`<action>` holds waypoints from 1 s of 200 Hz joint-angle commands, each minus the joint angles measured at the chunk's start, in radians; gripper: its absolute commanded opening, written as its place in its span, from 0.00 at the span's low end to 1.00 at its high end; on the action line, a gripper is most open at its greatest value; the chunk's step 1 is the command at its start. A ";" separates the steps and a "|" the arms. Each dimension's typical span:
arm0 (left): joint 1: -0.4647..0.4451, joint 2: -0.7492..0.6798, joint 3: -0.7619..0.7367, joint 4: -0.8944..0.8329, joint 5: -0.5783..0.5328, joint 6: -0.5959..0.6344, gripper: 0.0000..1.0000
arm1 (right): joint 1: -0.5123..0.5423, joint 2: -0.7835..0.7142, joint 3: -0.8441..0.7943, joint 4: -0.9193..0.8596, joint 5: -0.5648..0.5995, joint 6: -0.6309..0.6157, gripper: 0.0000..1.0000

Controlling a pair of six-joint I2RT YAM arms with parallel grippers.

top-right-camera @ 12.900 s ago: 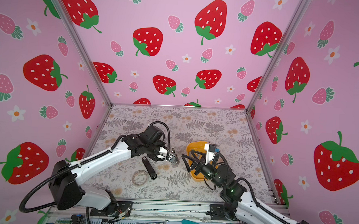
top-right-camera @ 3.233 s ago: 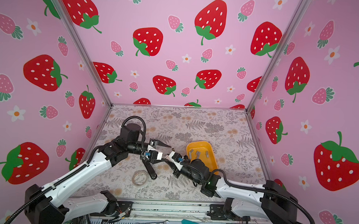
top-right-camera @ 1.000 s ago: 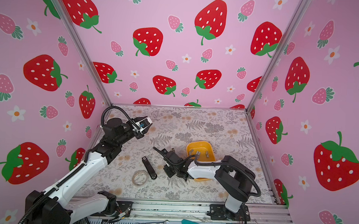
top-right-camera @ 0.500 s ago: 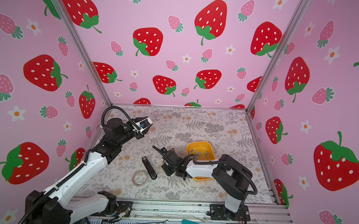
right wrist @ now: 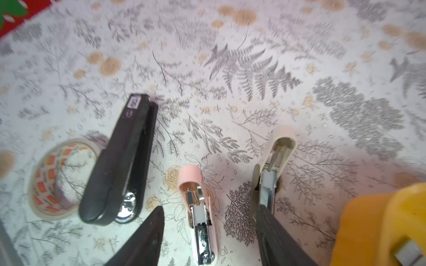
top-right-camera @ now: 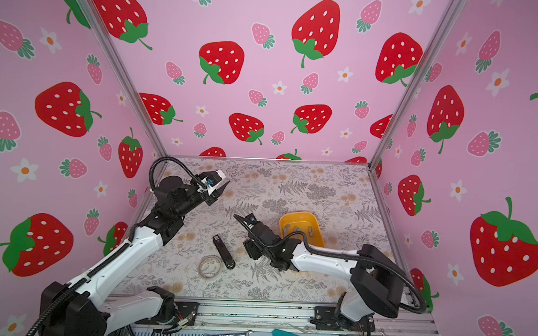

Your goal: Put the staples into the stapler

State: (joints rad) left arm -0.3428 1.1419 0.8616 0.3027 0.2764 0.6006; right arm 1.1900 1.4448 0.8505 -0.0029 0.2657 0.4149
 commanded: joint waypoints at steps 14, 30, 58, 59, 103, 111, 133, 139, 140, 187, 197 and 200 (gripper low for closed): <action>-0.097 -0.043 0.014 0.017 -0.079 0.032 0.52 | 0.058 -0.226 -0.033 -0.135 0.069 0.115 0.65; -0.107 -0.063 0.004 -0.051 -0.090 0.102 0.52 | 0.082 -0.340 -0.036 -0.129 -0.024 0.135 0.65; -0.108 -0.055 0.052 -0.266 -0.051 0.298 0.52 | 0.086 -0.526 -0.046 -0.042 -0.175 0.184 0.67; -0.108 -0.054 0.054 -0.278 -0.048 0.306 0.52 | 0.086 -0.534 -0.044 -0.041 -0.174 0.184 0.68; -0.105 -0.017 0.144 -0.674 0.058 0.673 0.49 | 0.031 -0.589 0.076 -0.076 0.192 0.085 0.67; -0.102 -0.006 0.142 -0.732 0.078 0.755 0.50 | -0.008 -0.578 0.073 -0.066 0.240 0.075 0.66; -0.095 0.040 0.136 -0.843 0.109 0.905 0.48 | -0.159 -0.571 -0.001 0.018 0.256 0.060 0.65; -0.096 0.051 0.138 -0.875 0.119 0.941 0.48 | -0.204 -0.573 -0.038 0.053 0.255 0.054 0.64; -0.096 0.053 0.137 -0.879 0.120 0.945 0.48 | -0.211 -0.573 -0.044 0.058 0.255 0.054 0.64; -0.130 0.078 0.115 -1.023 0.191 1.177 0.46 | -0.356 -0.575 -0.248 0.181 0.303 0.086 0.57; -0.156 0.080 0.116 -1.040 0.174 1.195 0.45 | -0.359 -0.566 -0.235 0.168 0.332 0.078 0.57; -0.163 0.081 0.115 -1.045 0.167 1.197 0.45 | -0.360 -0.564 -0.231 0.165 0.338 0.074 0.57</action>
State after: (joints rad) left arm -0.4614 1.2289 0.9718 -0.6136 0.4015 1.6295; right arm 0.8364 0.8764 0.6006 0.0860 0.5049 0.5014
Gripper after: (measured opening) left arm 0.463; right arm 0.573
